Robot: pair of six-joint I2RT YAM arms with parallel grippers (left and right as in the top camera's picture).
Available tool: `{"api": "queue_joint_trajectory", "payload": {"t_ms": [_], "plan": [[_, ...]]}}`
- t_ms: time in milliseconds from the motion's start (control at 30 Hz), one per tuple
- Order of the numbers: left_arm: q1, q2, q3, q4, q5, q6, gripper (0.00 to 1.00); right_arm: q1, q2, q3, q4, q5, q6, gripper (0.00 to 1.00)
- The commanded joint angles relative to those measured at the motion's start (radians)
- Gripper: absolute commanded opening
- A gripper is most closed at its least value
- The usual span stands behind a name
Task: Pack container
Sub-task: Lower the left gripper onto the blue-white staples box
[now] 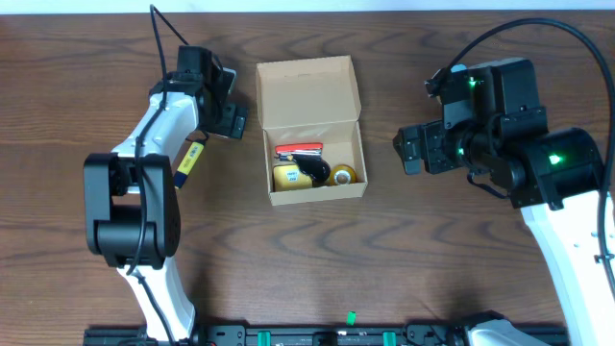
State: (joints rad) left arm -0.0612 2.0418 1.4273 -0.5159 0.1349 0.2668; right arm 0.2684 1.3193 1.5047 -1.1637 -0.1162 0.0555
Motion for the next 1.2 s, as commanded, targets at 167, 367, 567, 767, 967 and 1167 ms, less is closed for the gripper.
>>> {"api": "queue_joint_trajectory", "payload": {"t_ms": [167, 367, 567, 767, 967, 1167], "plan": [[0.016, 0.019, 0.009, 0.004, -0.064, 0.010, 0.97, -0.006, 0.001, 0.013, -0.003, -0.004, -0.012, 0.99], [0.024, 0.046, 0.009, 0.006, -0.064, 0.010, 1.00, -0.006, 0.001, 0.013, -0.003, -0.004, -0.012, 0.99], [0.024, 0.064, 0.009, 0.008, -0.056, 0.006, 1.00, -0.006, 0.001, 0.013, -0.003, -0.004, -0.012, 0.99], [0.024, 0.064, 0.009, 0.012, -0.057, 0.006, 0.93, -0.006, 0.001, 0.013, -0.003, -0.004, -0.012, 0.99], [0.024, 0.064, 0.009, 0.016, -0.065, 0.005, 0.88, -0.006, 0.001, 0.013, -0.003, -0.004, -0.012, 0.99], [0.024, 0.064, 0.009, 0.015, -0.065, -0.002, 0.77, -0.006, 0.001, 0.013, -0.003, -0.004, -0.012, 0.99]]}}
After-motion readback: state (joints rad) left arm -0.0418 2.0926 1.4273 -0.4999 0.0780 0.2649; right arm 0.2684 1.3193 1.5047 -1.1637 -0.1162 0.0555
